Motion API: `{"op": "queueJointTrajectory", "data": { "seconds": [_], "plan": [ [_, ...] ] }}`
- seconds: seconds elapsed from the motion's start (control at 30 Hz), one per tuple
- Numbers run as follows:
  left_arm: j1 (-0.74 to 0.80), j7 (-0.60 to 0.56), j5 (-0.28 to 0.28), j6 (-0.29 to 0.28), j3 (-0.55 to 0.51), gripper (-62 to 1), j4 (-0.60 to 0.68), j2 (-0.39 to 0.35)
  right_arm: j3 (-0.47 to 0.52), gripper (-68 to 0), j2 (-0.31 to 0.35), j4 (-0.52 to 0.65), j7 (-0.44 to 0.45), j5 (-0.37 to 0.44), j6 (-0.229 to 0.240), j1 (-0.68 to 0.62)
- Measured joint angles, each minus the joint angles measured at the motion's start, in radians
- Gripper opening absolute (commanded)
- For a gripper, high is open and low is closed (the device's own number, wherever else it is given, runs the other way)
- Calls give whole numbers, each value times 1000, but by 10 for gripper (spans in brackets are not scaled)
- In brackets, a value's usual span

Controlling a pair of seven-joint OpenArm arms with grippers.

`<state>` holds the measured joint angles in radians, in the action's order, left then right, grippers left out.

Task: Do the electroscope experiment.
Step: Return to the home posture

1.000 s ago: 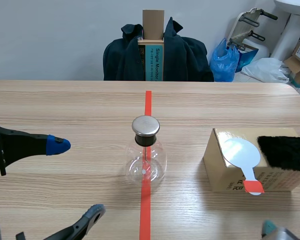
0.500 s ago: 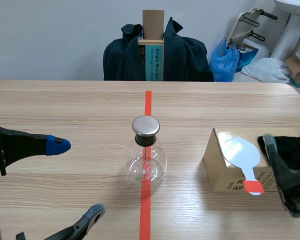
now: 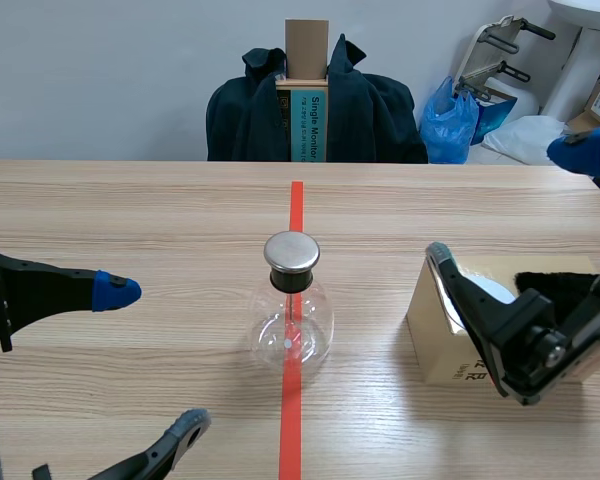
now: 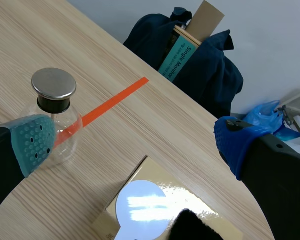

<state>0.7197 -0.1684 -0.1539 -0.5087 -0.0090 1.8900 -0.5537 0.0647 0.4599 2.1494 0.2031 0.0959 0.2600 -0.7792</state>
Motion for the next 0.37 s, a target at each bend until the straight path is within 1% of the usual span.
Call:
{"op": "queueJointTrajectory", "data": {
  "seconds": [0.13, 0.17, 0.23, 0.37],
  "plan": [
    [0, 0, 0, 0, 0, 14, 0, 0, -3, 4, 0, -1, 0, -3, -1, 0],
    [0, 0, 0, 0, 0, 14, 0, 0, -3, 4, 0, -1, 1, -18, -12, 0],
    [0, 0, 0, 0, 0, 14, 0, 0, -2, 4, 0, -1, 0, -20, -32, 0],
    [0, 0, 0, 0, 0, 14, 0, 0, -2, 4, -5, -1, 0, -20, -32, 0]
  ]
}}
